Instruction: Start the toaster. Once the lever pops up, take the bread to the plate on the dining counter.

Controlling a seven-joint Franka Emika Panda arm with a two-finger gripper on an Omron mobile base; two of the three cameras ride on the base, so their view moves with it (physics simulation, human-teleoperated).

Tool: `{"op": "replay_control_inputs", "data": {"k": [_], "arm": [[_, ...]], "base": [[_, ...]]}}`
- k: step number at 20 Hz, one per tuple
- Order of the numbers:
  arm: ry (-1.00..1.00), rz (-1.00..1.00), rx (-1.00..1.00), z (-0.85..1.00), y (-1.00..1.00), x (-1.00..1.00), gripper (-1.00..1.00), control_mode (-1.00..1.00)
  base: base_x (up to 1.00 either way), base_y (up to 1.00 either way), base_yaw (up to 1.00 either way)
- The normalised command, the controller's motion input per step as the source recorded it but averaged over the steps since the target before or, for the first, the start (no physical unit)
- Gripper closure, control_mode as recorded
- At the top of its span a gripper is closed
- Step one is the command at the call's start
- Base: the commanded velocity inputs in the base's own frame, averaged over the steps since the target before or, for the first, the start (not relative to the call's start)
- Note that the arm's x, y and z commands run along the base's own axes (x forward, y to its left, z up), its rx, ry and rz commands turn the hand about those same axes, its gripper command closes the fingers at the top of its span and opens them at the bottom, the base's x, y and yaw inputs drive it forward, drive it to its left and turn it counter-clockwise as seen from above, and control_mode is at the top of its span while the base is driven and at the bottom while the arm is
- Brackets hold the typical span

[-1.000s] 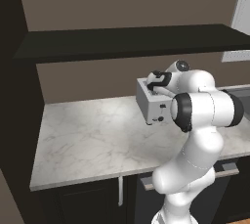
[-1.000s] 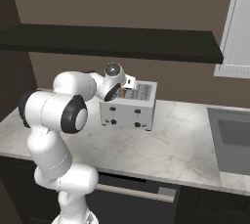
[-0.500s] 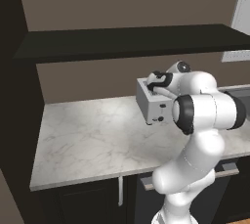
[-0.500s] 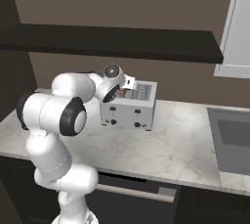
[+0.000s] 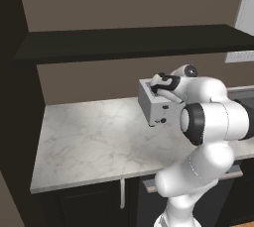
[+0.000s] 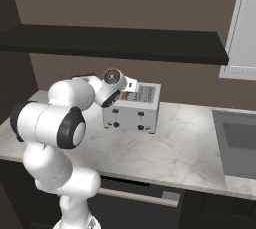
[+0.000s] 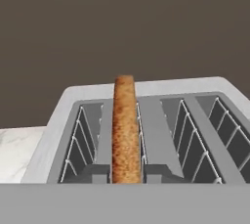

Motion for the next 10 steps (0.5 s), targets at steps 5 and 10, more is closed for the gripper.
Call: {"op": "replay_control_inputs", "data": {"k": [5, 10], "arm": [[-0.08, 0.0, 0.0, 0.31, 0.0, -0.35, 1.0, -1.0], [-0.15, 0.0, 0.0, 0.3, 0.0, -0.5, 1.0, -1.0]], "base": [[0.0, 0.0, 0.0], [0.0, 0.0, 0.0]]}}
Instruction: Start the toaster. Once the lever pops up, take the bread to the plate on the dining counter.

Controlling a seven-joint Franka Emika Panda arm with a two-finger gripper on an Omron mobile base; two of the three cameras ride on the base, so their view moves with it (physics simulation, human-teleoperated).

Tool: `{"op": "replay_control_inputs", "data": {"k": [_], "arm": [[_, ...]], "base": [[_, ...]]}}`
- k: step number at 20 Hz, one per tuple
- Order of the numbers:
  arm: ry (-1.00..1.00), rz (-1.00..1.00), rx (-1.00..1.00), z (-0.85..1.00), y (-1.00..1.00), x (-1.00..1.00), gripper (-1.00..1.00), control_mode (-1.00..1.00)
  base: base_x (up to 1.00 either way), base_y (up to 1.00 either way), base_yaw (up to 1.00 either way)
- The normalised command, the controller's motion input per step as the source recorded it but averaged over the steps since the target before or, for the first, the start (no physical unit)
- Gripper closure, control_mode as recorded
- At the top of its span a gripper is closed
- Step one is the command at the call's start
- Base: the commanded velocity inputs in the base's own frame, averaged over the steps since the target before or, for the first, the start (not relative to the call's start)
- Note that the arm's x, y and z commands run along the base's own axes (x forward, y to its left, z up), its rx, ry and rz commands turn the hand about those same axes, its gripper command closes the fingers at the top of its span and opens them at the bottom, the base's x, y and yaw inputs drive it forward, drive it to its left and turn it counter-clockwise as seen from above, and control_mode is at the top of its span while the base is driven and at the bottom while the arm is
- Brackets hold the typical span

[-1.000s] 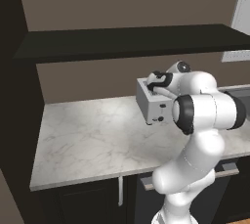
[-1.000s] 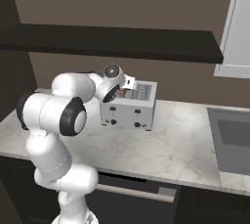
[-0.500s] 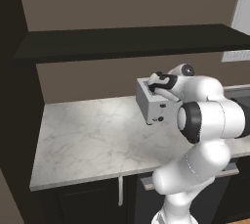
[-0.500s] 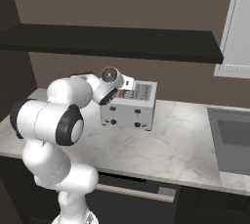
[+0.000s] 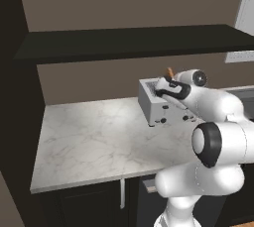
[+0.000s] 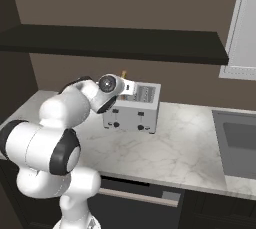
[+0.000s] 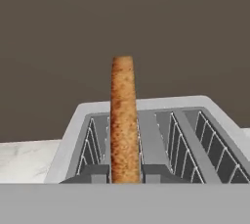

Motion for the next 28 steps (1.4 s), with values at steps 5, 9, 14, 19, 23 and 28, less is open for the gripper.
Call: {"op": "replay_control_inputs", "data": {"k": [5, 9, 14, 19, 23, 28], "arm": [[-0.16, 0.0, 0.0, 0.36, 0.0, -0.53, 1.0, -1.0], [-0.13, 0.0, 0.0, 0.36, 0.0, -0.68, 1.0, -1.0], [-0.02, -0.02, 0.0, 0.31, -0.03, -0.96, 1.0, -1.0], [0.0, -0.05, 0.0, 0.39, 0.0, -1.0, 1.0, -1.0], [0.03, -0.04, 0.0, 0.44, -0.06, -1.0, 1.0, -1.0], [0.1, -0.04, 0.0, 0.5, -0.07, -1.0, 1.0, -1.0]], "base": [[0.0, 0.0, 0.0], [0.0, 0.0, 0.0], [0.0, 0.0, 0.0], [0.0, 0.0, 0.0], [0.0, 0.0, 0.0], [0.0, 0.0, 0.0]]}}
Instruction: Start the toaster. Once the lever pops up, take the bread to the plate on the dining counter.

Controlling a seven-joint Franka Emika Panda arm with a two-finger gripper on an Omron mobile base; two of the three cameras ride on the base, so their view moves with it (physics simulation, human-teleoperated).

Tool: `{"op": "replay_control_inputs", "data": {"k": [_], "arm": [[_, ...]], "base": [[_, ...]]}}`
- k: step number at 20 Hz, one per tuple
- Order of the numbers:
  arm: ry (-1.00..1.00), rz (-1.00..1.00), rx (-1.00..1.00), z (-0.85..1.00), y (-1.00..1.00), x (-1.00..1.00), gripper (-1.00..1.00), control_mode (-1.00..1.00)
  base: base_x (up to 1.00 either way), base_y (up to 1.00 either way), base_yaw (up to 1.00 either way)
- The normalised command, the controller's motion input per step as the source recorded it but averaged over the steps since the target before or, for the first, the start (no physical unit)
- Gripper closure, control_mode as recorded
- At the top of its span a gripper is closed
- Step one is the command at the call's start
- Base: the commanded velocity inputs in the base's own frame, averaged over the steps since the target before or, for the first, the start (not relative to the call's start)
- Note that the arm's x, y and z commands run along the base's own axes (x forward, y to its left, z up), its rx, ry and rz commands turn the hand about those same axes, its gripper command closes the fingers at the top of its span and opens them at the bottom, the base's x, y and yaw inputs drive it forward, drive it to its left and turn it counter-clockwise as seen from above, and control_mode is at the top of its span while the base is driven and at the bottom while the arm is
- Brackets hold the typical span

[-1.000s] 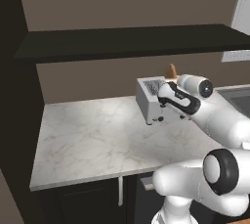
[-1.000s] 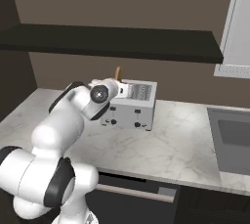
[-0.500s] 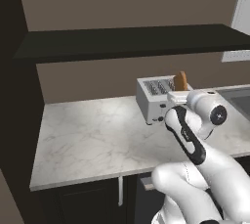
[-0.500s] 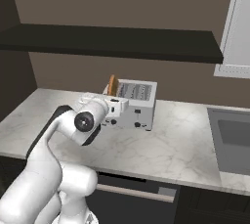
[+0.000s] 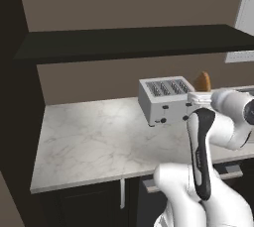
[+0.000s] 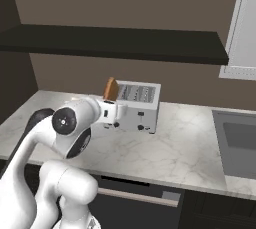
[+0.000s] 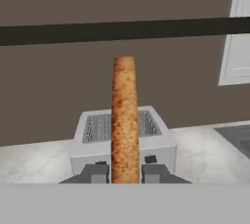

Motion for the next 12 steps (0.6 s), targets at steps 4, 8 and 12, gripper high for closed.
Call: {"op": "replay_control_inputs", "data": {"k": [4, 8, 12], "arm": [[0.26, -0.02, 0.0, 0.42, -0.01, -1.0, 1.0, -1.0], [0.3, -0.01, 0.0, 0.31, 0.0, -1.0, 1.0, -1.0], [0.26, -0.03, 0.0, 0.07, 0.0, -0.86, 1.0, -1.0]], "base": [[0.0, 0.0, 0.0], [0.0, 0.0, 0.0], [0.0, 0.0, 0.0]]}}
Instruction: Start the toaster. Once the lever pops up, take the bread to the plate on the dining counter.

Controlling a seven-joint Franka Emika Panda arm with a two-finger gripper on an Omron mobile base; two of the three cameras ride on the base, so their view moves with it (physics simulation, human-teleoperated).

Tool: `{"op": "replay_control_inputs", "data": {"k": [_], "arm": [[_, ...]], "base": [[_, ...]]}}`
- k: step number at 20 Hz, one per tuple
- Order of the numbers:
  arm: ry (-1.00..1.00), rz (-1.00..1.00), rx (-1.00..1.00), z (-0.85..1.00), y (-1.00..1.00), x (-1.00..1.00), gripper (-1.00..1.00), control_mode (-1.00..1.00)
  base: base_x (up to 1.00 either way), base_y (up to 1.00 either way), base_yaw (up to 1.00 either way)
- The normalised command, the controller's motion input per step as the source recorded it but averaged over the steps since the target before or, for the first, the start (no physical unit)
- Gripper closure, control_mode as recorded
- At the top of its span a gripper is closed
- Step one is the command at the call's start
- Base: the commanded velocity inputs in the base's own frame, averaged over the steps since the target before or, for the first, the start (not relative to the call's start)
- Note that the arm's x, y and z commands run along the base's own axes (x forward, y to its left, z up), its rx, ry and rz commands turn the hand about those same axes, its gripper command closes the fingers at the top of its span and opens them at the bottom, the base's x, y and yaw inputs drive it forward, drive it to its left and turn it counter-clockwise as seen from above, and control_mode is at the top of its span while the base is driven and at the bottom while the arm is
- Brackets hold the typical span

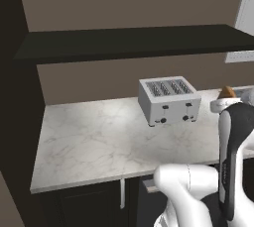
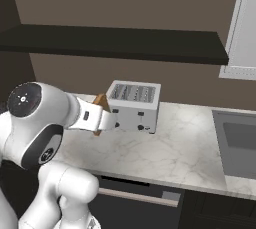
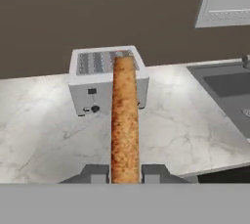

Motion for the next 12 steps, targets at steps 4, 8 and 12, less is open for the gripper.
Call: {"op": "replay_control_inputs", "data": {"k": [4, 8, 12], "arm": [[0.14, 0.0, 0.0, 0.0, 0.19, -0.41, 1.0, -1.0], [0.06, 0.0, 0.0, 0.0, 0.36, -0.05, 1.0, -1.0], [0.0, 0.0, 0.0, 0.0, 0.47, -0.01, 1.0, -1.0]], "base": [[0.0, 0.0, 0.0], [0.0, 0.0, 0.0], [0.0, 0.0, 0.0]]}}
